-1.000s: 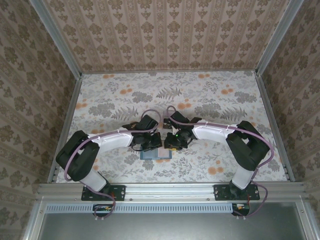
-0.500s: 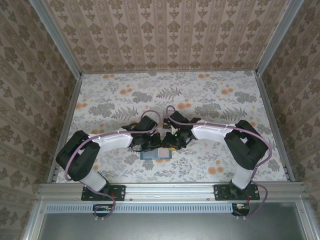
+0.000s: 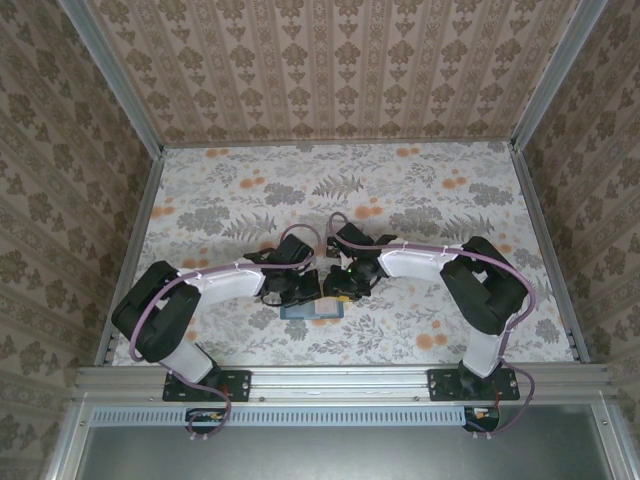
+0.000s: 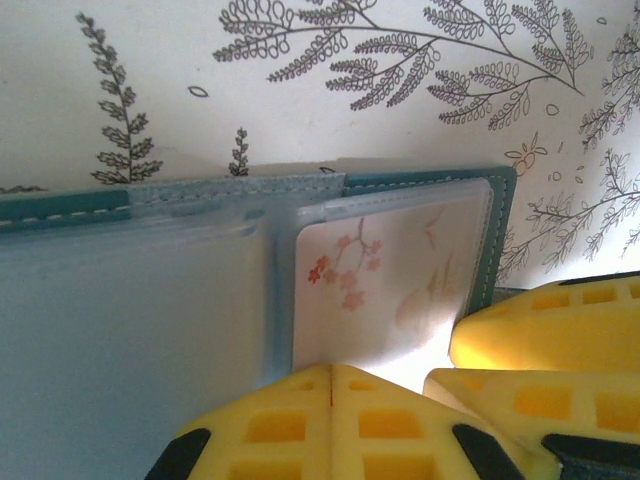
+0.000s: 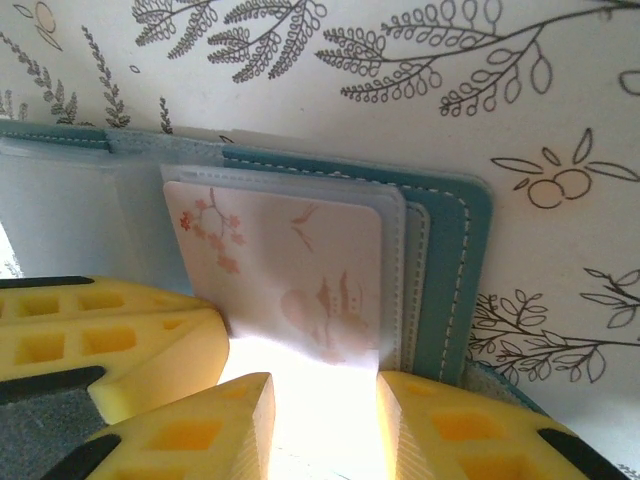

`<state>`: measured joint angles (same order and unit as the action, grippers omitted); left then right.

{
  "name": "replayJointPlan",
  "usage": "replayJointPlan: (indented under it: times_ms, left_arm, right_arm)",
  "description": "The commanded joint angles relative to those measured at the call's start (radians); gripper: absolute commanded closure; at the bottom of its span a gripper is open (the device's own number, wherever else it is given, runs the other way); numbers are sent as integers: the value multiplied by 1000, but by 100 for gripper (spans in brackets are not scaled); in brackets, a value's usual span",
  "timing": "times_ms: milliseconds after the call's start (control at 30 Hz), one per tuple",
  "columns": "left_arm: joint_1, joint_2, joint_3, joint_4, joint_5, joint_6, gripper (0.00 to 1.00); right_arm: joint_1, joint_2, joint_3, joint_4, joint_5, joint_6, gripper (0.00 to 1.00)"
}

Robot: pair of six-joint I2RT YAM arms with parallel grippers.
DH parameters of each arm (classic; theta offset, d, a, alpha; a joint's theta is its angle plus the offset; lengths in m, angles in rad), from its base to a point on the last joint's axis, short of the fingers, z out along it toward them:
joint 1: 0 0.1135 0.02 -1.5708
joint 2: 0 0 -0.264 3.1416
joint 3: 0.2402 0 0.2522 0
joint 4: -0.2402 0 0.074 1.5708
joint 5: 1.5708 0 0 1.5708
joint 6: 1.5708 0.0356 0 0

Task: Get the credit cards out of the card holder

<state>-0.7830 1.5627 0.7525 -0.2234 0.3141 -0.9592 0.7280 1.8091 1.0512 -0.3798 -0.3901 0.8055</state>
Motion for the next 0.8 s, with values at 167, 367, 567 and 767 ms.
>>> replayJointPlan:
  times_ms: [167,367,567,767]
  left_arm:
    - [3,-14,-12,-74,-45,32,100]
    - [-1,3,-4,-105,-62,47,100]
    - [-14,-17,10,-144,-91,48,100]
    - [-18,-76,21,-140,-89,24,93]
  right_arm:
    - [-1,32,33,-106,93,-49,61]
    - [-1,22,35,-126,103,-58,55]
    - [-2,10,41,-150,128,-72,54]
    - [-1,-6,62,-221,181,-94,54]
